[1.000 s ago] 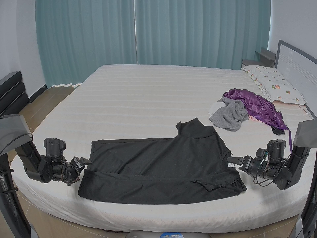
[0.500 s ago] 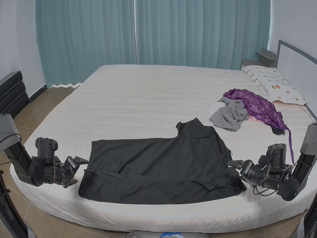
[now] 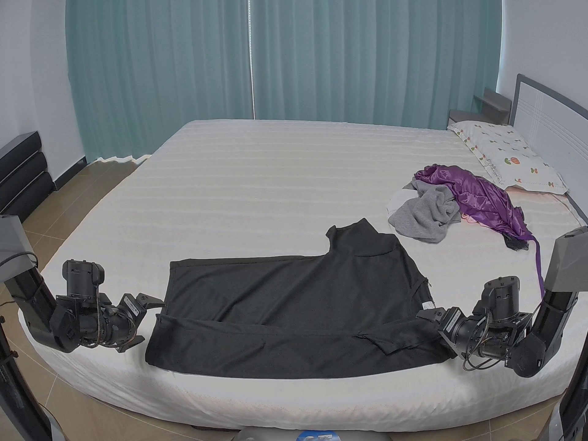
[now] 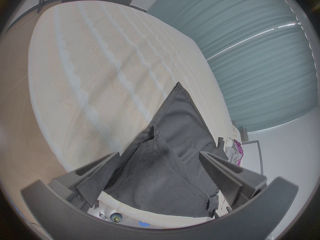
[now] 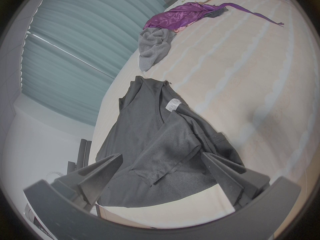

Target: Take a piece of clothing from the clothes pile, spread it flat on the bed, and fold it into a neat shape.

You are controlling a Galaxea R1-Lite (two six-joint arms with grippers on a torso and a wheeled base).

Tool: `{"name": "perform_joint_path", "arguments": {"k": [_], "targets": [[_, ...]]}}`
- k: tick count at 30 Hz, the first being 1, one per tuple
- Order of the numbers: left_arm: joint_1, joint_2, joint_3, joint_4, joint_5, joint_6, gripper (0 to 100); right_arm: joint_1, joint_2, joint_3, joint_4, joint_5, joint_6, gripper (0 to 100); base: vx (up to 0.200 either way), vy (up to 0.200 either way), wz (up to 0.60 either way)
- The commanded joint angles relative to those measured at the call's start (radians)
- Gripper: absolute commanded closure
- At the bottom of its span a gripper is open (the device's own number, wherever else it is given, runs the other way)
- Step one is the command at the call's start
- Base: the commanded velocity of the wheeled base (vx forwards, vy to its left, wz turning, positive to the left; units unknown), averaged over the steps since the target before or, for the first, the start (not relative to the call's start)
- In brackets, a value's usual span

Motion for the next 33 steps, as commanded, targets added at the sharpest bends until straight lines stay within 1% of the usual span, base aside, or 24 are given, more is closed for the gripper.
{"name": "perform_joint_path", "arguments": {"k": [1,4,7,13,18,19,20,28,33], "targets": [[0.000,0.006,0.003,0.000,-0.001,0.000,0,0.004,-0.027,0.017,0.003,-0.003,0.000,0,0.000,0.000,0.00],[0.000,0.015,0.002,-0.002,0.001,0.000,0,0.024,-0.042,0.026,0.017,-0.011,0.007,0,0.000,0.000,0.00],[0.000,0.017,0.002,-0.003,0.003,0.000,0,0.039,-0.016,0.011,0.015,-0.021,0.039,0,0.000,0.000,0.00],[0.000,0.020,0.002,-0.003,0.003,0.000,0,0.031,0.053,-0.043,0.020,-0.026,0.043,0,0.000,0.000,0.00],[0.000,0.020,0.002,-0.003,0.003,0.001,0,0.027,0.087,-0.062,0.018,-0.041,0.043,0,0.000,0.000,0.00],[0.000,0.021,0.000,-0.003,0.003,0.001,0,0.025,0.096,-0.068,0.017,-0.054,0.043,0,0.000,0.000,0.00],[0.000,0.021,0.000,-0.003,0.003,0.001,0,0.025,0.096,-0.068,0.012,-0.057,0.045,100,0.000,0.000,0.00],[0.000,0.020,0.002,-0.003,0.004,0.001,0,0.030,0.076,-0.051,0.007,-0.089,0.045,100,0.000,0.000,0.00],[0.000,0.020,0.002,-0.003,0.006,0.001,0,0.031,0.067,-0.037,0.007,-0.092,0.048,100,0.000,0.000,0.00]]}}
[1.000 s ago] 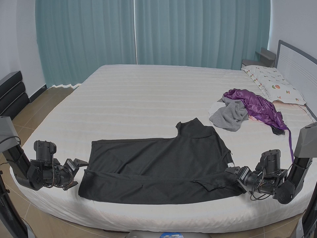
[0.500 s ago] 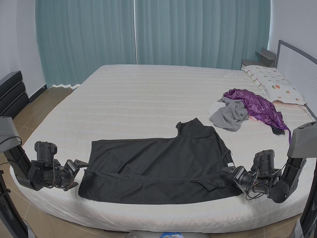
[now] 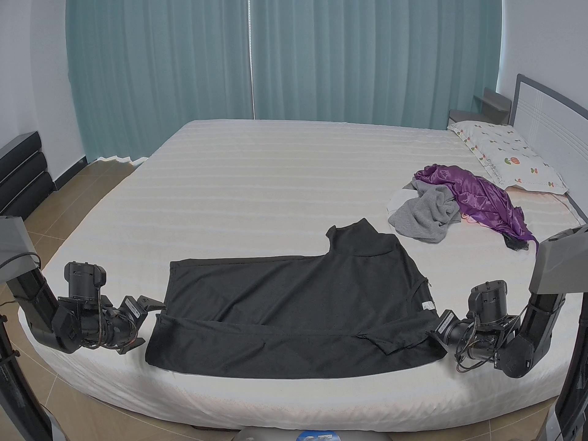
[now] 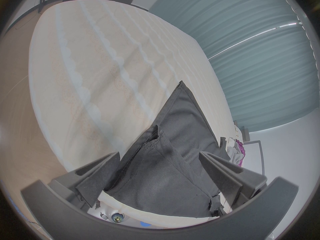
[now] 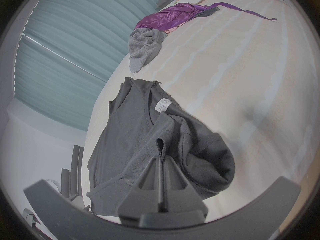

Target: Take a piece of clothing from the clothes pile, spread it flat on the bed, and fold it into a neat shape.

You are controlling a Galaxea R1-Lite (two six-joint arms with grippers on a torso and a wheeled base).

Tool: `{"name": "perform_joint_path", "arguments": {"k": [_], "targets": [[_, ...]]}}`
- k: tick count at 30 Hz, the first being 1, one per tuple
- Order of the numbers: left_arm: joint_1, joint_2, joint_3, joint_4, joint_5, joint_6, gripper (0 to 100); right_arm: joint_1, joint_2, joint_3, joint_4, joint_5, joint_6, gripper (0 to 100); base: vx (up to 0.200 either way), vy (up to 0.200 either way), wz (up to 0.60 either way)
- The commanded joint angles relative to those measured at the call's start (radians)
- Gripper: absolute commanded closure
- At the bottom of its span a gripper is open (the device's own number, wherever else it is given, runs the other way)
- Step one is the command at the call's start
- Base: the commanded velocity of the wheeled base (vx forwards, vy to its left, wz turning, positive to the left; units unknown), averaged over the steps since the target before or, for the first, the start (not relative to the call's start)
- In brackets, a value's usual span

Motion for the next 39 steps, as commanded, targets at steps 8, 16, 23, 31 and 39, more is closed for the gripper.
{"name": "perform_joint_path", "arguments": {"k": [8,16,23,31,39], "targets": [[-0.001,0.002,0.000,0.000,0.002,0.000,0,0.001,-0.050,0.025,0.007,0.002,0.023,100,0.000,0.000,0.00],[-0.001,0.002,0.000,0.000,0.003,0.000,0,0.010,-0.053,0.034,0.006,0.012,0.025,0,0.000,0.000,0.00],[-0.001,0.002,0.000,0.000,0.003,0.001,0,0.008,-0.035,0.015,0.000,0.016,0.028,0,0.000,0.000,0.00],[-0.001,0.002,0.000,0.000,0.003,0.001,0,0.007,-0.006,-0.029,0.004,0.030,0.066,0,0.000,0.000,0.00],[-0.001,0.007,0.000,0.000,0.005,0.003,0,0.005,0.000,-0.018,0.010,0.019,0.066,100,0.000,0.000,0.00]]}}
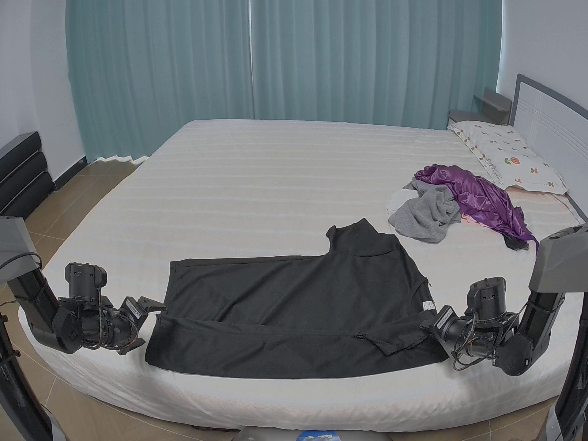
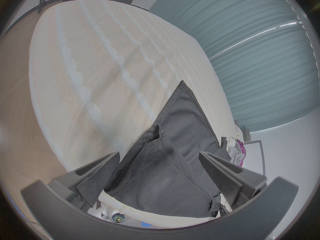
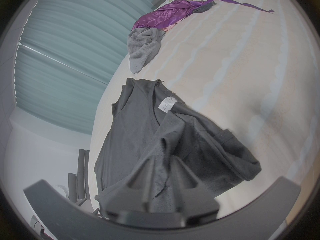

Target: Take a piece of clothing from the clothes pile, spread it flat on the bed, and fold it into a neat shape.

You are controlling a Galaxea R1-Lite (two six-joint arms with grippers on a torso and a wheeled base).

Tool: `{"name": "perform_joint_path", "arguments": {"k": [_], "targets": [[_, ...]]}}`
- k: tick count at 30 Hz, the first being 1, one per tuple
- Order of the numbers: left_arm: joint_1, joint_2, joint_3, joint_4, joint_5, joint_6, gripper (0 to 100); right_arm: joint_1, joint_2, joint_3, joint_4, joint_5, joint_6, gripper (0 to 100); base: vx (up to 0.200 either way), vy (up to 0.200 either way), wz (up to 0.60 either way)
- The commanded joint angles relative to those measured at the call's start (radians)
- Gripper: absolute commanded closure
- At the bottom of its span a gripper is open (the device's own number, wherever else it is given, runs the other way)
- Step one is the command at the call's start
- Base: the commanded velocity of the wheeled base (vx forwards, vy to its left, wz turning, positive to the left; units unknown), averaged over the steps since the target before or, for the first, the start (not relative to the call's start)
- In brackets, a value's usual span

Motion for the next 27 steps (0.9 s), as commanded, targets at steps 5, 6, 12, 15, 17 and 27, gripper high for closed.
{"name": "perform_joint_path", "arguments": {"k": [5,6,12,15,17,27], "targets": [[0.001,0.001,0.001,0.000,0.000,0.000,0,0.001,-0.009,0.010,0.000,-0.005,0.000,100,0.000,0.000,0.00],[0.001,0.001,0.001,0.000,0.000,0.000,0,0.003,-0.011,0.012,0.000,-0.005,0.001,100,0.000,0.000,0.00],[0.001,0.003,0.001,0.000,0.002,0.000,0,0.010,-0.047,0.029,0.000,0.004,0.001,100,0.000,0.000,0.00],[0.001,0.003,0.000,0.000,0.000,0.000,0,0.032,-0.119,0.044,0.006,0.007,0.020,100,0.000,0.000,0.00],[0.001,0.003,0.000,0.000,0.000,0.000,0,0.033,-0.136,0.042,0.017,0.007,0.024,100,0.000,0.000,0.00],[0.002,0.006,0.000,0.000,0.000,0.000,0,0.049,-0.276,-0.020,0.229,0.082,0.099,100,0.000,0.000,0.00]]}}
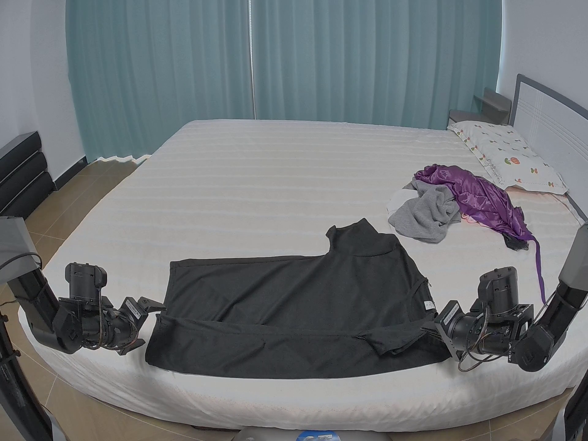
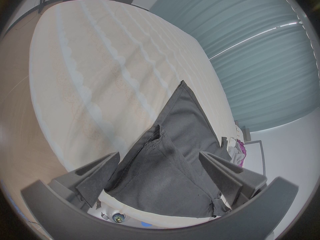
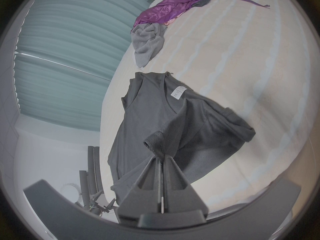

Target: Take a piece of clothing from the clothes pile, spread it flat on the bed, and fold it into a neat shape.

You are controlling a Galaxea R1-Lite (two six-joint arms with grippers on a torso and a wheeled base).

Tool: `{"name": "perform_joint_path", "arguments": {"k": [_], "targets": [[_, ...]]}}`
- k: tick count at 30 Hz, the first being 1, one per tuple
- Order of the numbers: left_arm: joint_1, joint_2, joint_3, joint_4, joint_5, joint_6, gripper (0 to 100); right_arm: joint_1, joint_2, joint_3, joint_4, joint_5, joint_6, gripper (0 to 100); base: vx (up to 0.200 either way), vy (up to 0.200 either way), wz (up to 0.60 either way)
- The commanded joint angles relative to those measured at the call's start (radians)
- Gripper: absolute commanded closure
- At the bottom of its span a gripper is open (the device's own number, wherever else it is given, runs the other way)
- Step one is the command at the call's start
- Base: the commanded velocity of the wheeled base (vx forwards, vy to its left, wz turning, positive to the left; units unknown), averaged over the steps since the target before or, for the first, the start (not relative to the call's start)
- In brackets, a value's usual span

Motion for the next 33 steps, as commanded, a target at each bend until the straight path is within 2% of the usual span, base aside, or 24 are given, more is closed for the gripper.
{"name": "perform_joint_path", "arguments": {"k": [1,7,12,16,17,21,27,33], "targets": [[0.002,0.004,0.000,0.000,-0.001,0.000,0,0.009,-0.084,-0.027,0.037,0.020,0.014,100,0.000,0.000,0.00],[0.002,0.016,-0.003,-0.002,0.001,0.001,0,0.019,-0.072,0.026,0.053,0.012,-0.012,100,0.000,0.000,0.00],[0.002,0.016,-0.002,-0.002,0.001,0.001,0,0.018,-0.024,0.076,0.045,0.006,-0.115,100,0.000,0.000,0.00],[0.002,0.014,-0.002,-0.002,0.001,0.001,0,0.022,-0.003,0.104,0.048,0.006,-0.162,100,0.000,0.000,0.00],[0.002,0.014,-0.002,-0.002,0.001,0.001,0,0.025,0.002,0.108,0.047,0.005,-0.172,0,0.000,0.000,0.00],[0.002,0.014,-0.002,-0.002,0.001,0.001,0,0.033,0.008,0.113,0.051,0.002,-0.181,0,0.000,0.000,0.00],[0.002,0.008,-0.002,0.000,0.001,0.001,0,-0.015,-0.011,0.081,0.018,-0.032,-0.199,0,0.000,0.000,0.00],[0.002,-0.001,0.000,-0.002,0.004,0.001,0,-0.057,-0.018,0.041,-0.015,-0.030,-0.218,0,0.000,0.000,0.00]]}}
